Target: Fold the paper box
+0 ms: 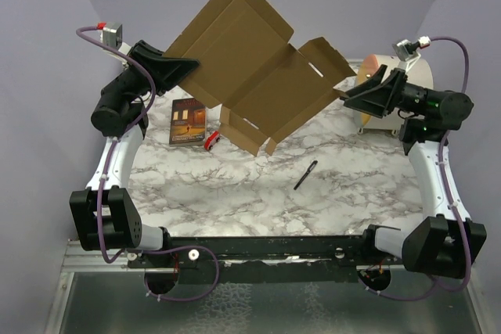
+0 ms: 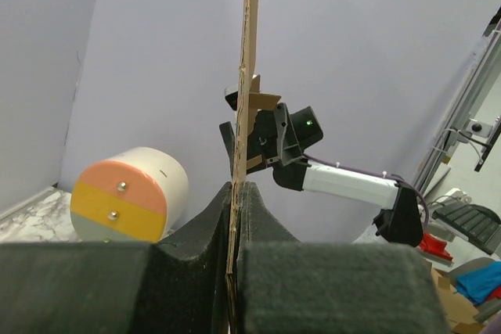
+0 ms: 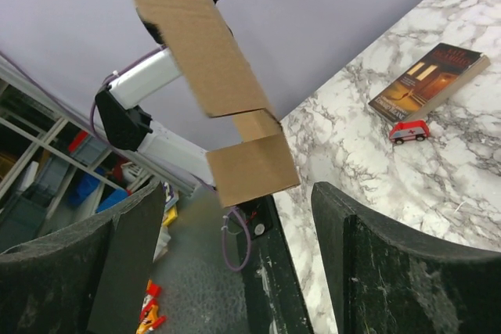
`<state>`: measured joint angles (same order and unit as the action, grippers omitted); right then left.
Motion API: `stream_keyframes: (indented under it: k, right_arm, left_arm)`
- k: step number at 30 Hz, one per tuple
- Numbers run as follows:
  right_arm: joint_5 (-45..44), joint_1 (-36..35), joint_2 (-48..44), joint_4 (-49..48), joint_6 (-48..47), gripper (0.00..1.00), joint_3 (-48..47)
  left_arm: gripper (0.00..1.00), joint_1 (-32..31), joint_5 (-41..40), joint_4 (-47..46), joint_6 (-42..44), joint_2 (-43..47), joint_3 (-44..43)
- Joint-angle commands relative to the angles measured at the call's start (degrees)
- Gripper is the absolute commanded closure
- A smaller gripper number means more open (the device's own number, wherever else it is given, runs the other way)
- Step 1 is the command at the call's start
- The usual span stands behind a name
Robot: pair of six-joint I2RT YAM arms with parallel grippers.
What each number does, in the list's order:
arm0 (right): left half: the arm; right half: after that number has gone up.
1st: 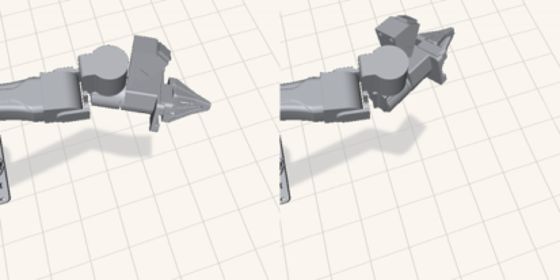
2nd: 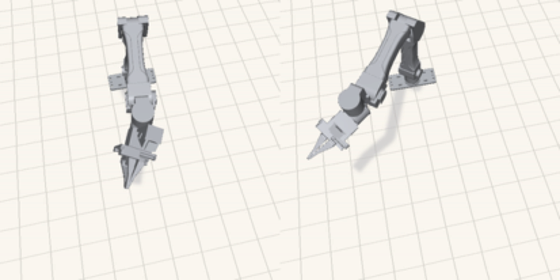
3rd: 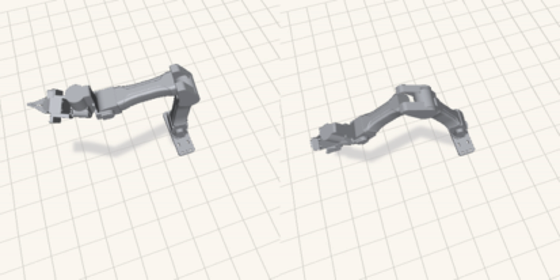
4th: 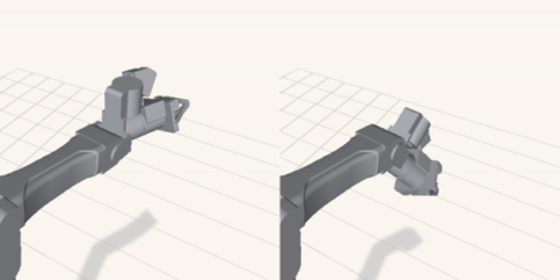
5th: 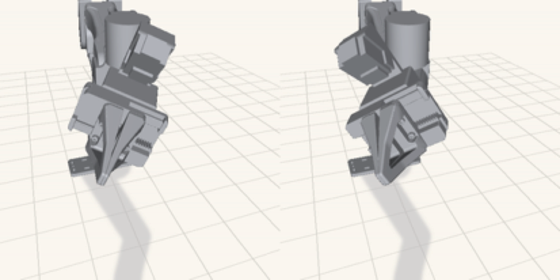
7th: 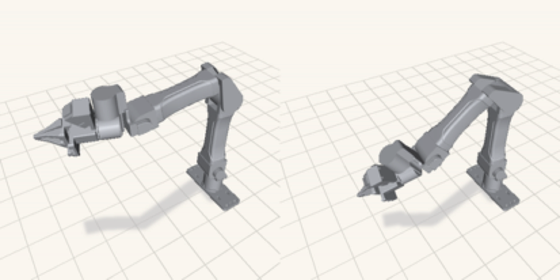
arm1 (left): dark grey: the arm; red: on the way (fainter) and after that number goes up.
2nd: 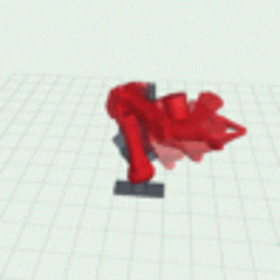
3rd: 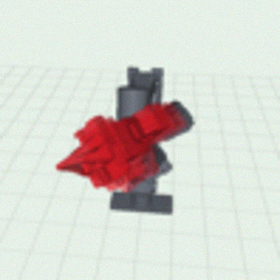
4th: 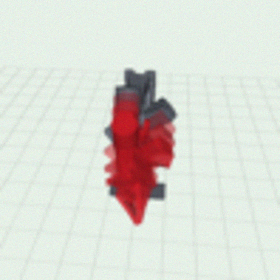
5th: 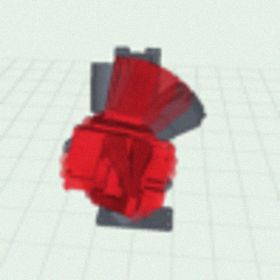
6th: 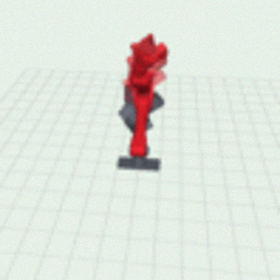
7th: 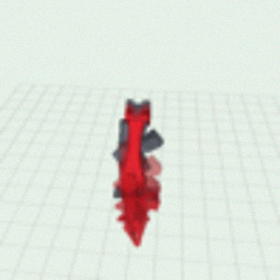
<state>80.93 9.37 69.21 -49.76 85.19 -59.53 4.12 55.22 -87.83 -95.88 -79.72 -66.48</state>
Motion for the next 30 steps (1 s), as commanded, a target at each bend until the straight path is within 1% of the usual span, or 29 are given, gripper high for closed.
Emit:
stream_keyframes:
  k: [1,3,5,9,13,17,20,24,30]
  right_arm:
    - [1.0,2.0,-1.4,-0.9,0.5,0.23,-1.0]
    - [0.8,2.6,-0.6,-7.0,4.8,0.23,-1.3]
    - [0.6,2.8,0.0,-11.1,7.9,0.23,-1.8]
    - [-1.1,3.4,0.7,-9.6,8.6,0.25,-1.9]
    - [-4.2,4.0,2.1,-7.8,9.2,0.3,0.0]
    - [-4.6,4.0,3.1,-8.3,9.5,0.36,0.0]
    - [-4.6,4.0,2.9,-8.7,9.6,0.38,-0.1]
    - [-4.7,3.9,3.1,-8.4,9.1,0.44,0.1]
    - [-4.1,3.0,3.0,-7.7,8.5,0.45,0.0]
  left_arm:
    - [1.0,0.5,-1.5,-7.3,0.3,1.7,0.2]
    - [1.0,0.5,-1.4,-7.2,0.3,1.6,0.2]
    - [1.0,0.5,-1.3,-7.3,0.3,1.6,0.2]
    - [1.0,0.4,-1.4,-7.7,0.1,1.8,0.4]
    - [1.0,0.5,-1.4,-8.6,-0.4,2.1,0.5]
    - [1.0,0.4,-1.5,-8.7,-0.6,2.3,0.5]
    - [1.0,0.5,-2.0,-9.0,-1.0,2.3,0.5]
    - [1.0,0.4,-2.4,-10.0,-2.0,2.0,0.0]
    - [1.0,0.4,-2.9,-10.0,-2.2,2.3,-0.3]
